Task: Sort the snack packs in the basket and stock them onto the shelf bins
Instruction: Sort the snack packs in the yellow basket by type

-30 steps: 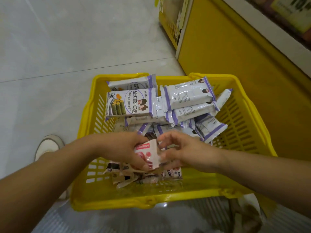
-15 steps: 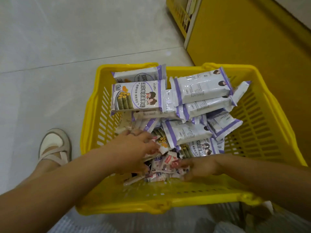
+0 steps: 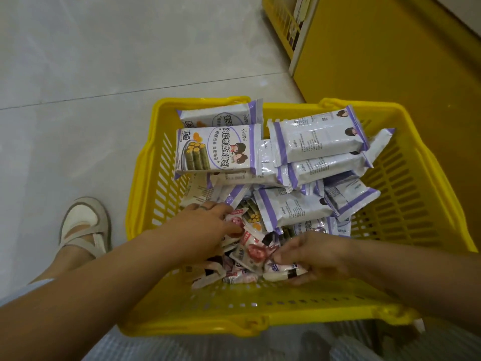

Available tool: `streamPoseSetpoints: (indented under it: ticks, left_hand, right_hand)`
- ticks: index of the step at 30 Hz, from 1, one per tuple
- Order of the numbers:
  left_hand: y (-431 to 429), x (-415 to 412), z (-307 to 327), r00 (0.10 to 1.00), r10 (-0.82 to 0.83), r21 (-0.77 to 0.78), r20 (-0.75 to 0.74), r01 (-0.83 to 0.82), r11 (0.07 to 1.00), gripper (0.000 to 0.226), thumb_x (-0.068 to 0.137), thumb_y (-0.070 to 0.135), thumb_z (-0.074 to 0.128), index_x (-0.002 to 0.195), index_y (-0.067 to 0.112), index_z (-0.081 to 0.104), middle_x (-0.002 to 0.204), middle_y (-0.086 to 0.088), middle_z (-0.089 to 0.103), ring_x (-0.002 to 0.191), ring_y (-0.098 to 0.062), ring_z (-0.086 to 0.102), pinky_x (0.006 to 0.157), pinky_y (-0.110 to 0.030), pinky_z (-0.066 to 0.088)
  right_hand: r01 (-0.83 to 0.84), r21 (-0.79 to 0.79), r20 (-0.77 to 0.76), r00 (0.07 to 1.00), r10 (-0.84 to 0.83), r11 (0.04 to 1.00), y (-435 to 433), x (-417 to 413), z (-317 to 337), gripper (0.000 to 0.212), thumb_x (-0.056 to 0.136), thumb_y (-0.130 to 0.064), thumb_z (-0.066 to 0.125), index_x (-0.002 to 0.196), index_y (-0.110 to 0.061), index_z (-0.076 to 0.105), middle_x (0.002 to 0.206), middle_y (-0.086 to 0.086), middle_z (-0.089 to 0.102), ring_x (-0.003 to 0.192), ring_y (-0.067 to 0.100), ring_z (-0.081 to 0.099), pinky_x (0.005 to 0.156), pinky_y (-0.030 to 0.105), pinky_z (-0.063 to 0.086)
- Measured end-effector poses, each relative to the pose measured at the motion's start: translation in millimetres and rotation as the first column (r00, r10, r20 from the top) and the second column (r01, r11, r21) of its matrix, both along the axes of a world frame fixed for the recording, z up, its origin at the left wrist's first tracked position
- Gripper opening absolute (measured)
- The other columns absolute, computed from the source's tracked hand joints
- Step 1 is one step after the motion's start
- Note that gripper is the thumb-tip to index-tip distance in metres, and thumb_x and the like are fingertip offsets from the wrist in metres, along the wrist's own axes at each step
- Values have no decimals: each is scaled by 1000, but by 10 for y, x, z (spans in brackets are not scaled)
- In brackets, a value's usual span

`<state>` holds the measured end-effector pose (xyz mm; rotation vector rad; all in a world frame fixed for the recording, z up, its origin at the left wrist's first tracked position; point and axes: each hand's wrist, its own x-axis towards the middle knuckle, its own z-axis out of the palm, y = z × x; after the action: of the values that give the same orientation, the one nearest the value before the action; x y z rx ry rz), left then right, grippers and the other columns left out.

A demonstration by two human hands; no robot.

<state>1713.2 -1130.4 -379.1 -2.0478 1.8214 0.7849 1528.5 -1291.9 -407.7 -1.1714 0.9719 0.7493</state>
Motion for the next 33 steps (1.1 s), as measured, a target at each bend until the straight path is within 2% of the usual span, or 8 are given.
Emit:
streamPoseSetpoints:
  ticks: [5, 8, 11, 14, 17, 22, 26, 33]
  left_hand:
    - [-39, 124, 192, 988, 110, 3, -107, -110, 994, 52, 91, 26, 57, 139, 40, 43, 152, 3, 31, 133, -20, 39, 105, -38, 39]
    - [-36, 172, 269, 983, 123, -14, -137, -126, 992, 50, 89, 19, 57, 135, 39, 49, 146, 4, 40, 129, -17, 43, 104, -36, 40]
    - [-10, 171, 280, 985, 127, 21, -114, -126, 992, 47, 90, 19, 56, 133, 38, 52, 143, 4, 43, 125, -17, 46, 102, -37, 42]
    - [19, 166, 258, 989, 130, 48, -75, -127, 991, 44, 90, 25, 59, 132, 36, 53, 142, 3, 43, 123, -17, 48, 100, -37, 44]
    - [1, 183, 274, 980, 190, 53, -53, -188, 981, 51, 89, 11, 58, 136, 32, 49, 141, 2, 44, 121, -19, 49, 98, -35, 45]
    - [-67, 290, 437, 975, 223, -130, 17, -219, 967, 55, 88, 2, 59, 133, 31, 49, 140, 7, 45, 121, -15, 50, 90, -25, 45]
    - [-77, 260, 488, 975, 208, -116, 81, -198, 973, 50, 92, 6, 57, 134, 32, 46, 141, 7, 45, 119, -16, 52, 80, -26, 44]
    - [-130, 158, 641, 980, 192, -146, -57, -198, 969, 28, 98, 23, 49, 124, 29, 54, 126, 7, 55, 107, -13, 55, 88, -32, 49]
  right_hand:
    - [-248, -307, 235, 916, 326, 919, 198, 166, 206, 18, 87, -17, 67, 91, -33, 72, 109, -19, 62, 101, 6, 62, 94, 36, 52]
    - [-359, -423, 287, 818, 499, 832, 388, 344, 238, 25, 90, -21, 64, 111, -34, 65, 102, -17, 57, 89, 6, 62, 82, 19, 53]
    - [-452, -352, 329, 760, 560, 820, 543, 444, 256, 44, 92, -22, 62, 133, -31, 51, 111, -13, 58, 92, -1, 58, 75, 8, 45]
    - [-468, -312, 371, 741, 559, 827, 644, 493, 314, 52, 93, -16, 60, 141, -25, 41, 124, 1, 62, 113, 13, 59, 96, 25, 48]
    - [-478, -502, 401, 610, 684, 721, 722, 516, 353, 48, 93, -12, 58, 137, -24, 45, 123, 2, 63, 115, 14, 57, 102, 32, 45]
    - [-433, -692, 445, 373, 814, 577, 857, 591, 374, 59, 91, -2, 48, 144, -27, 39, 146, 1, 37, 130, 12, 31, 99, 0, 16]
    - [-468, -674, 423, 391, 818, 572, 759, 604, 386, 62, 96, -6, 46, 148, -35, 29, 147, -3, 35, 133, 14, 34, 109, 24, 30]
    - [-277, -784, 347, 547, 762, 556, 191, 409, 748, 28, 93, -18, 55, 114, -34, 65, 102, -27, 59, 97, -8, 57, 80, 12, 48]
